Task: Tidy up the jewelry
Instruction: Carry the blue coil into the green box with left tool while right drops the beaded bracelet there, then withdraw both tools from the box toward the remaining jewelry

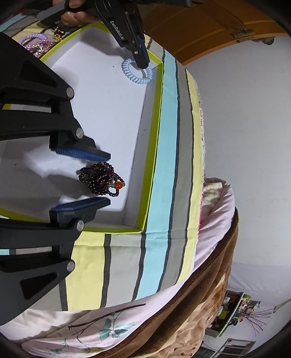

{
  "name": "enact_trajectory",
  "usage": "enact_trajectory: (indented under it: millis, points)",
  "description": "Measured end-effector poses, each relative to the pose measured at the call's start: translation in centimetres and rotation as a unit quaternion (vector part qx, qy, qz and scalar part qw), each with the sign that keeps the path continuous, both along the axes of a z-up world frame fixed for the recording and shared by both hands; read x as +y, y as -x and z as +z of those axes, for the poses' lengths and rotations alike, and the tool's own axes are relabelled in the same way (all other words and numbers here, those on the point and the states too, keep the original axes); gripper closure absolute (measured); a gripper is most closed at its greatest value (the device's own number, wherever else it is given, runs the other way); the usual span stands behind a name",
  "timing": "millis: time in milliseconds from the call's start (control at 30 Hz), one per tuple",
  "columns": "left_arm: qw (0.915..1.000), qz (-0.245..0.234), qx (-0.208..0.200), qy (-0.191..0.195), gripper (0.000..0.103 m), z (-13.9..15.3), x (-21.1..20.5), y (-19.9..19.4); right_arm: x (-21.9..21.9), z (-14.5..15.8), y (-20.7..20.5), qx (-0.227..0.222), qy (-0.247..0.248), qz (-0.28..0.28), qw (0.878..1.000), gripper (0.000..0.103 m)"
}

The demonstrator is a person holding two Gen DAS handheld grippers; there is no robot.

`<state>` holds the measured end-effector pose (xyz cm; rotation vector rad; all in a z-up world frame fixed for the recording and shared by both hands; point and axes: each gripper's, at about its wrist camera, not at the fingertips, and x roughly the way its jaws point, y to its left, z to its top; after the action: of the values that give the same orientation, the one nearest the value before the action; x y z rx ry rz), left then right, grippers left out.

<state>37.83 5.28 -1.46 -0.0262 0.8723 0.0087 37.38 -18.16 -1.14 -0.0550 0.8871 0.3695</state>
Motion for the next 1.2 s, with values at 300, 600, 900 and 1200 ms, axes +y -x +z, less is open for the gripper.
enact_trajectory:
  millis: [300,600,900,1200]
  points:
    - [0.9996,-0.004,-0.025,0.015,0.082,1.7,-0.1,2.4,-0.6,2.1,3.0,-0.033,-0.015,-0.002,0.999,0.061]
    - [0.9966,-0.017,-0.079,0.015,0.082,4.6,-0.9,9.9,-2.3,4.6,10.0,-0.076,-0.037,-0.001,0.996,0.061]
    - [0.9926,-0.04,-0.115,0.006,0.082,5.4,-2.3,18.7,-3.5,5.0,17.6,-0.092,-0.055,0.005,0.994,0.061]
    - [0.9899,-0.039,-0.135,0.018,0.082,5.5,-2.5,25.5,-4.1,4.3,23.5,-0.098,-0.063,0.003,0.993,0.061]
